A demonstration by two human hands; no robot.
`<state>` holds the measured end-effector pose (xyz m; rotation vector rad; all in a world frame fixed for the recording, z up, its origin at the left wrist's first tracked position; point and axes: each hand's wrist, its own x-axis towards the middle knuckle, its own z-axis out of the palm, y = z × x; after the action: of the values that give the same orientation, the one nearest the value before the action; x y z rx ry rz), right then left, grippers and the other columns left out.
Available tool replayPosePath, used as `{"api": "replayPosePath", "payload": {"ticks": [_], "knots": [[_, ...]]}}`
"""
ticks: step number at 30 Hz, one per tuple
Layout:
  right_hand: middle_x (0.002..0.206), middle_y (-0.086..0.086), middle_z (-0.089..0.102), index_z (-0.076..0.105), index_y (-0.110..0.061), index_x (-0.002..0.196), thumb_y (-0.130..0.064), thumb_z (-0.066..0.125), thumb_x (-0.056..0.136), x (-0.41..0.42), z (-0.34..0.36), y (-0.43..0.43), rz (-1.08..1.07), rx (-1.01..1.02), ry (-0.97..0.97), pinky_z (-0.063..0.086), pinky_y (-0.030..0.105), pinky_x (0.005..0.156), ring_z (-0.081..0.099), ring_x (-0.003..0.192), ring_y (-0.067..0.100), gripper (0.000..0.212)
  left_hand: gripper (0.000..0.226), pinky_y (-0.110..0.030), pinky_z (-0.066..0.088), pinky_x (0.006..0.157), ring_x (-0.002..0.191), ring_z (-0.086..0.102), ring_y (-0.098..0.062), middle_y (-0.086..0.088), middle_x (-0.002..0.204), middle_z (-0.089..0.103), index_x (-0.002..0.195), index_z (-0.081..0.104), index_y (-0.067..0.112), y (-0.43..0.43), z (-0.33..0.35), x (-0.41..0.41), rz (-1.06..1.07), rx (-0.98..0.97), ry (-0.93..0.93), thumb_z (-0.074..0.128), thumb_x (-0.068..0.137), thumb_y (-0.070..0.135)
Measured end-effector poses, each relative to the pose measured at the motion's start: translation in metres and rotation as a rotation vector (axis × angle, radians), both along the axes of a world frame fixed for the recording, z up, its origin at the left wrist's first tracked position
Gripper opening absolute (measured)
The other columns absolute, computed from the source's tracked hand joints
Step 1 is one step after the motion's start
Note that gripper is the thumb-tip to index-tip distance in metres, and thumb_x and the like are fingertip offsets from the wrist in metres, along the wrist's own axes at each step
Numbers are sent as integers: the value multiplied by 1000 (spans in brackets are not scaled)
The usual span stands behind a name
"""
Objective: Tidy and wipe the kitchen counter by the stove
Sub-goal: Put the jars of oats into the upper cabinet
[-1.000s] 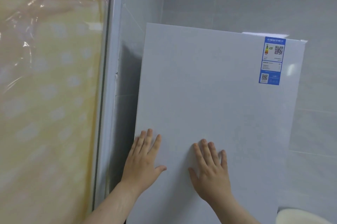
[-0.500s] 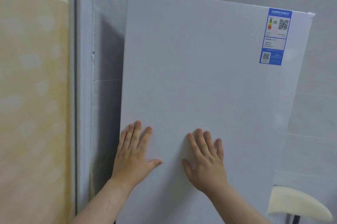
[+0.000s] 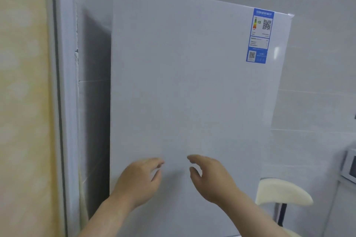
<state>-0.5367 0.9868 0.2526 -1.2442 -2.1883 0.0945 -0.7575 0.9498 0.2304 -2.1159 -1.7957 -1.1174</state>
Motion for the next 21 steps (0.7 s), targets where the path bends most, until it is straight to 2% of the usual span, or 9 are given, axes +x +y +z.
{"api": "replayPosePath", "payload": {"ticks": [1,3,6,11,15,17,21], "knots": [[142,-21,49,49,-35,139,-33,46,98,9,-1,-7,-24,-37,40,36,21,108,46,129,3,41,31,-16,39,99,118,54,-2,20,126,60,125,62,33,-4,2,6,-64,-99,-10,53,95,32],[136,-24,51,52,-35,136,-35,49,98,30,-2,-19,-60,-97,103,40,24,106,49,124,2,39,38,-14,35,100,121,48,3,27,132,51,132,54,38,-6,9,22,-120,-228,12,54,95,40],[128,-30,46,50,-37,137,-35,52,97,71,-5,-39,-117,-166,123,38,22,107,47,123,-1,40,46,-17,36,101,121,49,1,24,136,49,136,50,40,-10,23,53,-185,-356,5,59,91,44],[129,-27,52,52,-39,134,-34,51,96,150,-12,-74,-248,-277,135,39,22,102,45,110,-5,39,38,-23,43,99,107,52,4,21,132,55,128,56,43,0,24,115,-312,-413,-29,60,90,46],[132,-25,52,53,-38,135,-32,50,97,219,-15,-102,-380,-310,125,38,20,98,49,120,1,39,37,-22,42,100,106,49,7,26,129,54,128,58,40,3,21,177,-384,-435,-6,59,91,45],[125,-28,51,53,-40,133,-32,51,97,253,-16,-116,-430,-312,161,38,21,97,48,118,0,37,36,-25,43,102,109,51,6,25,130,55,126,58,41,2,18,212,-434,-452,-1,58,91,45],[114,-28,44,53,-37,134,-32,52,97,319,-16,-147,-549,-298,227,37,22,99,46,118,0,38,36,-19,41,97,105,48,6,23,129,55,127,58,39,-9,14,285,-530,-478,11,59,92,41]]}}
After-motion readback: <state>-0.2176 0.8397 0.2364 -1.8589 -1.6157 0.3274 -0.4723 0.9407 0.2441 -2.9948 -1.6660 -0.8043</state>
